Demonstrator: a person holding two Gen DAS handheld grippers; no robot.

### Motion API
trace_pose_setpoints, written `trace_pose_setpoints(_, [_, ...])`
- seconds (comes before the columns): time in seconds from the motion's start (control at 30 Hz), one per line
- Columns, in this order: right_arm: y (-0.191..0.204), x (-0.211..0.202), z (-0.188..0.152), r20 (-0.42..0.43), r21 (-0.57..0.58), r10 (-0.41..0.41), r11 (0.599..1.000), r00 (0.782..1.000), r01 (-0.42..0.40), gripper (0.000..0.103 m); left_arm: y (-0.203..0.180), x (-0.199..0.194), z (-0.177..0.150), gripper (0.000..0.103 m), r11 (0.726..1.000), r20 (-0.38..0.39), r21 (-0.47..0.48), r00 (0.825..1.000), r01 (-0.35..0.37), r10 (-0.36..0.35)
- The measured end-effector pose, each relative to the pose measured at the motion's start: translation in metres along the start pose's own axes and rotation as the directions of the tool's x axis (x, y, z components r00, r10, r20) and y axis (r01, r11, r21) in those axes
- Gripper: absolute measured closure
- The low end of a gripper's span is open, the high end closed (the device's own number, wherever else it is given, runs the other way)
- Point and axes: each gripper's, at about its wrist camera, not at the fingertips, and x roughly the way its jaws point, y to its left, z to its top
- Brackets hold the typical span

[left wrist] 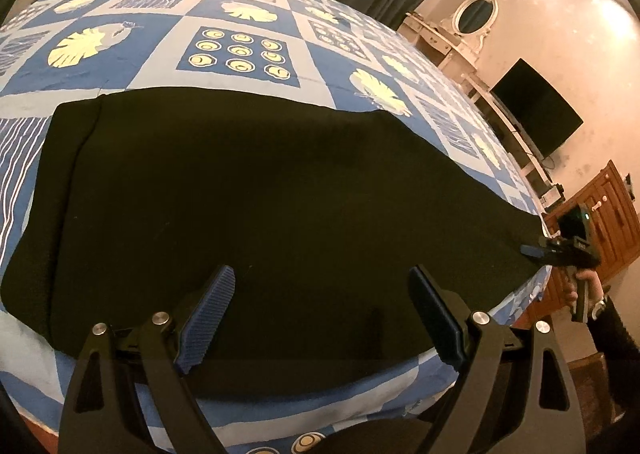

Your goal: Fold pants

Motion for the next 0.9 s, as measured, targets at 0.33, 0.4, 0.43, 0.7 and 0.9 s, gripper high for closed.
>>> trace_pose_setpoints(0.33, [-0.104, -0.16, 0.012, 0.319, 0.295, -0.343, 0.922, 0.883, 0.252, 0.028, 0.0, 0.006, 0.007, 0.01, 1.0, -0.063, -0.008, 0.998, 0.021, -0.021])
trace_pose_setpoints(0.4, [-0.128, -0.182, 0.015, 0.338, 0.344, -0.379, 0.902, 0.862, 0.261, 0.027, 0.002, 0.005, 0.008, 0.01, 0.999, -0.057, -0.042, 0.998, 0.021, -0.023])
trace_pose_setpoints(0.43, [-0.138, -0.188, 0.017, 0.336, 0.366, -0.395, 0.891, 0.855, 0.269, 0.027, 0.003, 0.004, 0.009, 0.01, 0.997, -0.052, -0.07, 0.998, 0.02, -0.024])
trace_pose_setpoints(0.7, [-0.202, -0.197, 0.009, 0.337, 0.443, -0.301, 0.887, 0.892, 0.132, 0.027, 0.0, -0.007, 0.015, 0.01, 0.975, 0.017, -0.218, 0.999, -0.043, 0.048])
trace_pose_setpoints(0.9, [-0.199, -0.178, -0.001, 0.373, 0.441, -0.182, 0.898, 0.91, -0.001, 0.019, -0.013, -0.019, 0.016, 0.01, 0.98, 0.062, -0.149, 0.988, -0.132, 0.143])
